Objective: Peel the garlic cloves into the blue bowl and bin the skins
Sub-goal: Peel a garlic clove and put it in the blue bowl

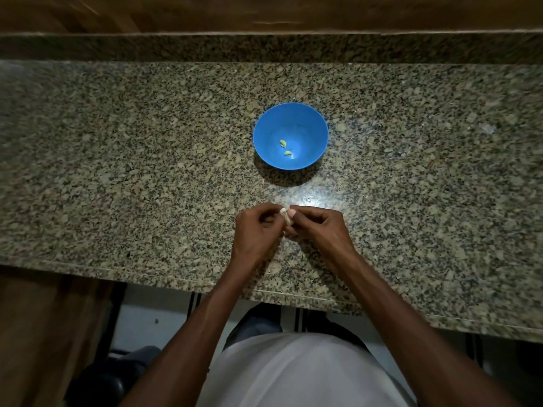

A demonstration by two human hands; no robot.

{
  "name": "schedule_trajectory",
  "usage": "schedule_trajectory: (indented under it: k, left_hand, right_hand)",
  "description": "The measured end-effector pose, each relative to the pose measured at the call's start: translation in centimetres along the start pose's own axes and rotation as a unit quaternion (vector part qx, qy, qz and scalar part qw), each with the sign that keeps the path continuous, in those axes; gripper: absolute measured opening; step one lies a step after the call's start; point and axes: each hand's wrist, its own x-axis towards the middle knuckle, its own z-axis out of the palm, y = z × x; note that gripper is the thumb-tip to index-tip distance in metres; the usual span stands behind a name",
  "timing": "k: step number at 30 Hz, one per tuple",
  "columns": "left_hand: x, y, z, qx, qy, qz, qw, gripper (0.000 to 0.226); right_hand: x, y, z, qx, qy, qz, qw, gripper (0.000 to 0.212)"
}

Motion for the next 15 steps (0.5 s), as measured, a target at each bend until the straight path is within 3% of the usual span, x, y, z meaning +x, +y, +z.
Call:
schedule_trajectory:
  k: [3,6,10,13,15]
  left_hand:
    - [-0.5,-0.9,-0.7,-0.159,0.008,-0.107,0.981,0.019]
    - [-1.1,-1.3,-1.3,-0.226,0.0,-0.141,0.964,0.017]
    - [-1.5,-1.2,-1.7,-0.293,0.009,-0.178,0.939,0.016]
    - [-1.6,-1.2,-2.1,-0.321,0.011,-0.191,0.928,0.019]
    - [-1.6,-1.2,-2.2,-0.325,0.013,-0.188,0.927,0.021]
  right_hand:
    - [0.7,-0.3,0.0,-0.133,0.03,-0.058,0.989,0.027]
    - [2.1,-1.1,0.2,-0.335,0.037,-0.181,0.924,0.026]
    - [3.7,-1.0,1.0,-0.452,-0.042,-0.253,0.854,0.026]
    - [2.6,-1.4,1.2,-0.443,-0.008,-0.288,0.849,0.028]
    - [1.1,-1.4,1.1,-0.381,0.024,-0.272,0.883,0.026]
